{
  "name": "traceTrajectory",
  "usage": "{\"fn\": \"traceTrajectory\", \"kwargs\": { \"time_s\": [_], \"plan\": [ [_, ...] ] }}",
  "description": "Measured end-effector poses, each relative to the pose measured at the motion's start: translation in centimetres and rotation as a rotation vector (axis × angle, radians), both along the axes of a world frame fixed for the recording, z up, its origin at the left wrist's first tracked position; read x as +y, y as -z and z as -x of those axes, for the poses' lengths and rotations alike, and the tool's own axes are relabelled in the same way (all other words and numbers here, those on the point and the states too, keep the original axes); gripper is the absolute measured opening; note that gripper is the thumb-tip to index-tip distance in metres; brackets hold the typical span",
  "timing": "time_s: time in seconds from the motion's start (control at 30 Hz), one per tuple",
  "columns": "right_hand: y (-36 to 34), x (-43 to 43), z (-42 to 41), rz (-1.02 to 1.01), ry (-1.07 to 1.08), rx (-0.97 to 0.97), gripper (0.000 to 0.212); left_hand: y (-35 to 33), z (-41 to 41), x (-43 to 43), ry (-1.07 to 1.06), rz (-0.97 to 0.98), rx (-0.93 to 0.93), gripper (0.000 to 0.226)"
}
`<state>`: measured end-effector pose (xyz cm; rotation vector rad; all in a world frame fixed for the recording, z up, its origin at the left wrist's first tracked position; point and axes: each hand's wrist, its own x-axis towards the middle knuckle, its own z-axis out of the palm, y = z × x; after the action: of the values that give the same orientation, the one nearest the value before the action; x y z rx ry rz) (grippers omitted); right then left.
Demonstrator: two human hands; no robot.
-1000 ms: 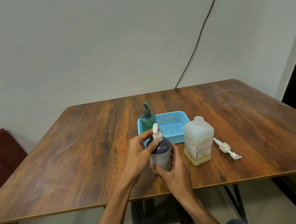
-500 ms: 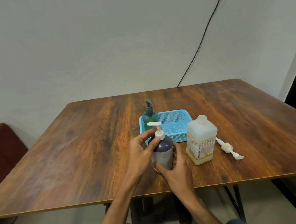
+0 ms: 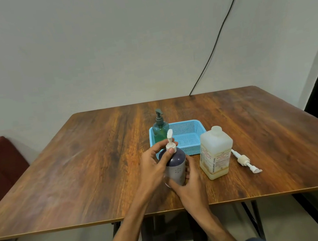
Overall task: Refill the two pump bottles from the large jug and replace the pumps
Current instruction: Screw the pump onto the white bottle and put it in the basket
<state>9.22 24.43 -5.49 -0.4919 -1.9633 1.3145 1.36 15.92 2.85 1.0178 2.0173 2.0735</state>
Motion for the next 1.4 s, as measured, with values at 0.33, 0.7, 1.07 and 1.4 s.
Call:
{"fn": "traceTrajectory", "kwargs": {
  "time_s": [0.33, 0.7, 1.07, 1.4],
  "plan": [
    [0.0, 0.1, -0.1, -0.031, 0.024, -0.002, 0.084, -0.2, -1.3, 1.5, -0.192, -0.058, -0.011, 0.029],
    [0.2, 0.0, -0.1, -0.009, 0.01, -0.002, 0.083, 0.0, -0.6, 0.2, -0.103, 0.005, 0.073, 0.033],
    [0.4, 0.1, 0.0, -0.007, 0.012, -0.004, 0.086, 0.2, 0.7, -0.4, 0.027, 0.058, 0.071, 0.027],
    [0.3, 0.4, 0.0, -0.011, 0.021, -0.005, 0.082, 0.2, -0.6, 0.7, -0.115, 0.039, 0.125, 0.026]
  ]
}}
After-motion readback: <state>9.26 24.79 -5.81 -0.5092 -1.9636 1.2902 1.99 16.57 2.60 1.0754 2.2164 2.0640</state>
